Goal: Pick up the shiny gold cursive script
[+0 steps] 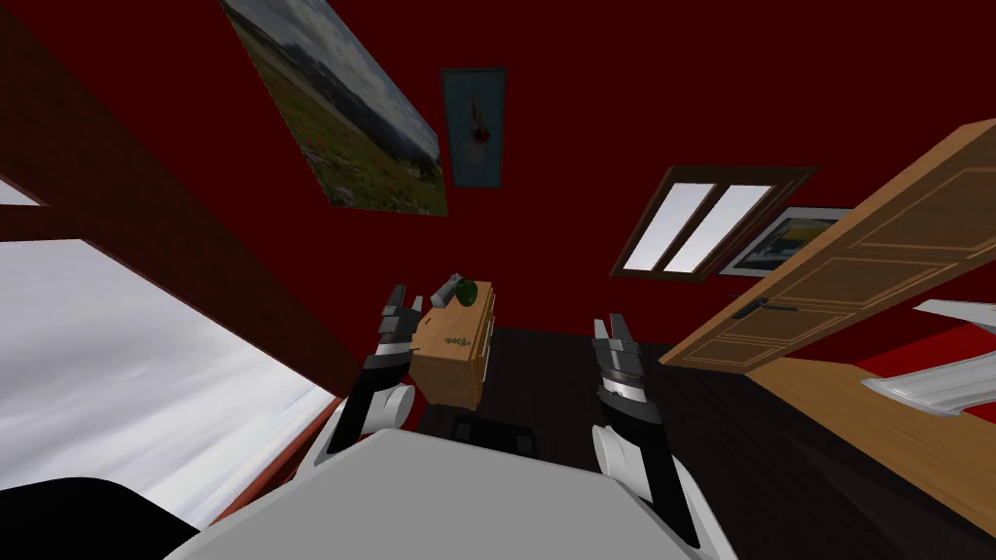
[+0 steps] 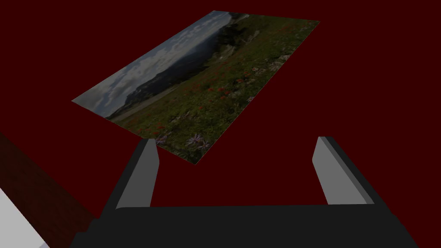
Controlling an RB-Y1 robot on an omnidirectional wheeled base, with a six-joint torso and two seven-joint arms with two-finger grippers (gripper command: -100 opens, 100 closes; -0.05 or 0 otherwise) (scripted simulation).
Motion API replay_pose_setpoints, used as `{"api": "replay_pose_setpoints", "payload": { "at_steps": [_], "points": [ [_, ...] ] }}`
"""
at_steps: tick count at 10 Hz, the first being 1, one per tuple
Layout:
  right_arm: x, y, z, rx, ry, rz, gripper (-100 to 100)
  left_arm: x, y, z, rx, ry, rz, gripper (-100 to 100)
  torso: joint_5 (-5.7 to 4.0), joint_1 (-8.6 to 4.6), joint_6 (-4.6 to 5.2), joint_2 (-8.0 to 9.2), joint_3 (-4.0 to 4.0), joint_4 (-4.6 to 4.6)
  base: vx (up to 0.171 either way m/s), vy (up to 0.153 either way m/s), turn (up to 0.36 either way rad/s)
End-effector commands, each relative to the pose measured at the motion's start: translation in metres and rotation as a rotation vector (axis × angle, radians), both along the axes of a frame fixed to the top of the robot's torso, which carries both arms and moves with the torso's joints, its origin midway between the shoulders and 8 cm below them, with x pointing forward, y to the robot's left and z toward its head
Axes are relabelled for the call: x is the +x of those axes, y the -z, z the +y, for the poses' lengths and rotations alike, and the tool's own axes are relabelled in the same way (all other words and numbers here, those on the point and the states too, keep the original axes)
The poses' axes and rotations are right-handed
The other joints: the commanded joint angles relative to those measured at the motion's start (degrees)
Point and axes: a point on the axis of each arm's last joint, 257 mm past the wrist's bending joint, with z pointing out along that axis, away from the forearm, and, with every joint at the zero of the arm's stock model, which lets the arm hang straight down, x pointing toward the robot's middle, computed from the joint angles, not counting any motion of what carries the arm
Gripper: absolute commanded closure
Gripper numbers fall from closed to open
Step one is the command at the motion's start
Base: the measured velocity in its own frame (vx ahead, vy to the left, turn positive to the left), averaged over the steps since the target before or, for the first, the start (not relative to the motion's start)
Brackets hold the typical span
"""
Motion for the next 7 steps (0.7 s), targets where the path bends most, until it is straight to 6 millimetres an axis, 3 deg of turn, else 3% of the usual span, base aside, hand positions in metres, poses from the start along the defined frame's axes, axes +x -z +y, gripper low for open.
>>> {"api": "replay_pose_setpoints", "payload": {
  "at_steps": [1, 4, 7],
  "points": [
    [0.0, 0.0, 0.0, 0.0, 0.0, 0.0, 0, 0.002, 0.002, -0.003, 0.024, 0.024, 0.014, -100, 0.0, 0.0, 0.0, 0.0, 0.0, 0.0, 0.005, -0.028, 0.051],
    [0.0, 0.0, 0.0, 0.0, 0.0, 0.0, 0, 0.006, 0.008, -0.005, 0.04, 0.057, 0.046, -100, -0.08, -0.37, -0.01, -0.15, -0.08, -0.03, 0.034, -0.091, 0.069],
    [0.0, 0.0, 0.0, 0.0, 0.0, 0.0, 0, 0.015, 0.028, 0.0, 0.016, 0.096, 0.123, -100, -0.1, -0.45, -0.01, -0.08, -0.04, -0.01, 0.028, -0.124, 0.107]
  ]
}}
